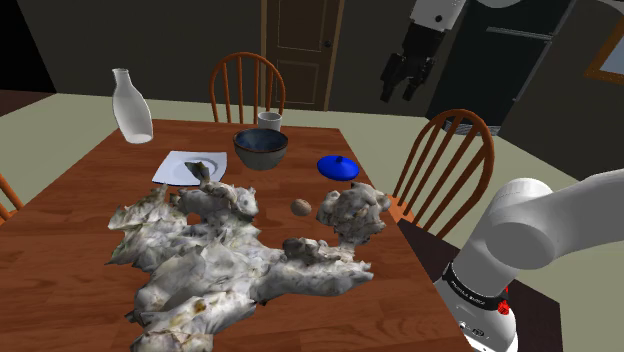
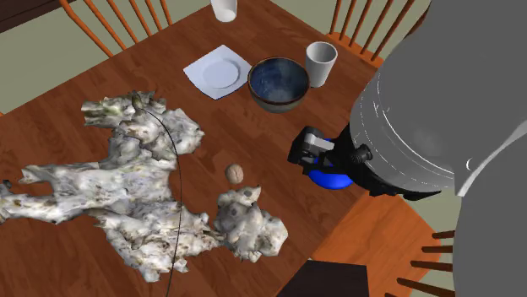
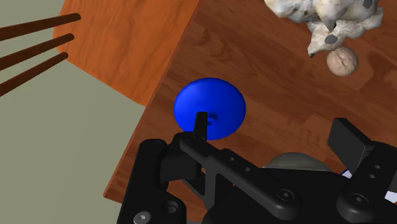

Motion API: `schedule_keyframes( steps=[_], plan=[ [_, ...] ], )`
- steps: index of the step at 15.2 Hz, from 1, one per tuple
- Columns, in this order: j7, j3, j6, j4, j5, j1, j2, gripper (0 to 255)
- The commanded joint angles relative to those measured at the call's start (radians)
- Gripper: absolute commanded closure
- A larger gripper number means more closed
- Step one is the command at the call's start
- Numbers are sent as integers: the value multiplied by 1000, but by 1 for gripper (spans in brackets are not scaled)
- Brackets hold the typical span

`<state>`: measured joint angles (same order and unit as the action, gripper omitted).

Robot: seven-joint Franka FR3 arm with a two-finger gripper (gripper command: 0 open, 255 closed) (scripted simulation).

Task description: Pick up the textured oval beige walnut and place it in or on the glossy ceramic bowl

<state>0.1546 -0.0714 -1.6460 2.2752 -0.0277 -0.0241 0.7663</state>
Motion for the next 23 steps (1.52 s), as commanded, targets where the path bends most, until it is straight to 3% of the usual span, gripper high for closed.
schedule_keyframes(
  steps=[1,14,23],
  plan=[
    [0,0,0,0,0,0,0,0],
    [314,266,-299,164,24,32,-189,0],
    [577,446,-485,136,-55,20,-473,0]
  ],
)
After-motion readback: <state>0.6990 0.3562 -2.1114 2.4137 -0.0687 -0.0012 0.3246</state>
